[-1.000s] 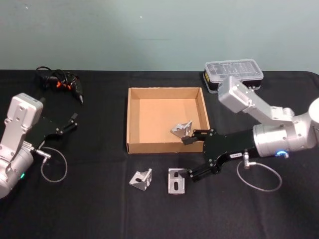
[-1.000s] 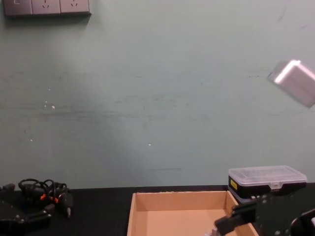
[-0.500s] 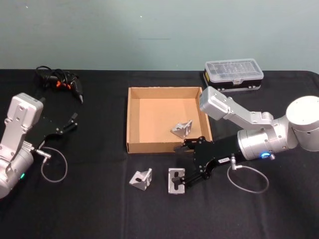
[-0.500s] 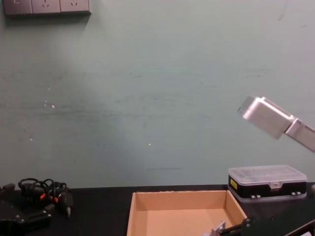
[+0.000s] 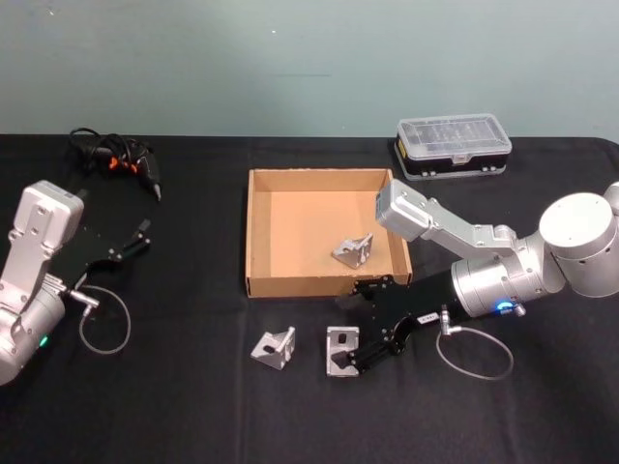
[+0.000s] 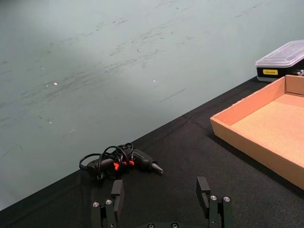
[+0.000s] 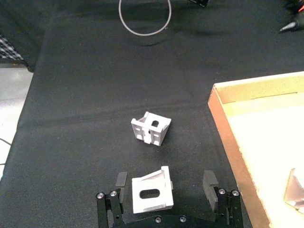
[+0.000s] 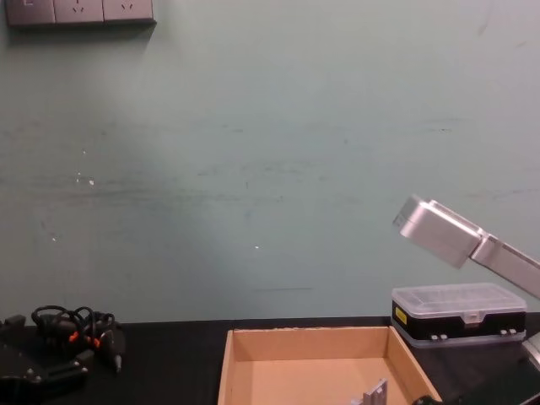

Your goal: Use one hand to pick up the angle iron from the table and place it into the box.

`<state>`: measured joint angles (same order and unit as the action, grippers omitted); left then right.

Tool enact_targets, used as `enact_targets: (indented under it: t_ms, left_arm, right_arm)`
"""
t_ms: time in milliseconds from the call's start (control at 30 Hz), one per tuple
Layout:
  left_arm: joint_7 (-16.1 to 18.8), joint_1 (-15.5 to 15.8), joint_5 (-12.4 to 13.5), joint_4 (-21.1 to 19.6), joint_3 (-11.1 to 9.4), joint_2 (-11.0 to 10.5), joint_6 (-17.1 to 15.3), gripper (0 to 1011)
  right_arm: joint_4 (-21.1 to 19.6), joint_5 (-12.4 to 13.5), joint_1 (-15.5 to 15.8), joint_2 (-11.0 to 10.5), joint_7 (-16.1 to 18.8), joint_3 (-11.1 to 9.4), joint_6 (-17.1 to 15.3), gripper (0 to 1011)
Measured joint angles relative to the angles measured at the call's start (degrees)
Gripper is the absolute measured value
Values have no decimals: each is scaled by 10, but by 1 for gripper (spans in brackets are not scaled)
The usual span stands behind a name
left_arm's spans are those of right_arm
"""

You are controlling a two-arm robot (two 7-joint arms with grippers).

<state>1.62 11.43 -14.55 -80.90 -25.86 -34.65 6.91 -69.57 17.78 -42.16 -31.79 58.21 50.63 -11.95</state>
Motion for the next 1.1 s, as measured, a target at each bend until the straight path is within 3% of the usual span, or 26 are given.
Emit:
enact_targets:
  t_ms: [533, 867, 1100]
  left_arm:
    - [0, 0, 0, 0, 0, 0, 0, 1000]
    - [0, 0, 0, 0, 0, 0, 0, 1000]
    - [0, 0, 0, 0, 0, 0, 0, 1000]
  right_arm:
    - [11, 4, -1, 1, -1, 10, 1, 997]
    - [11, 6, -2, 1, -2, 13, 4, 754]
    - [10, 6, -2, -2, -2, 14, 6, 516]
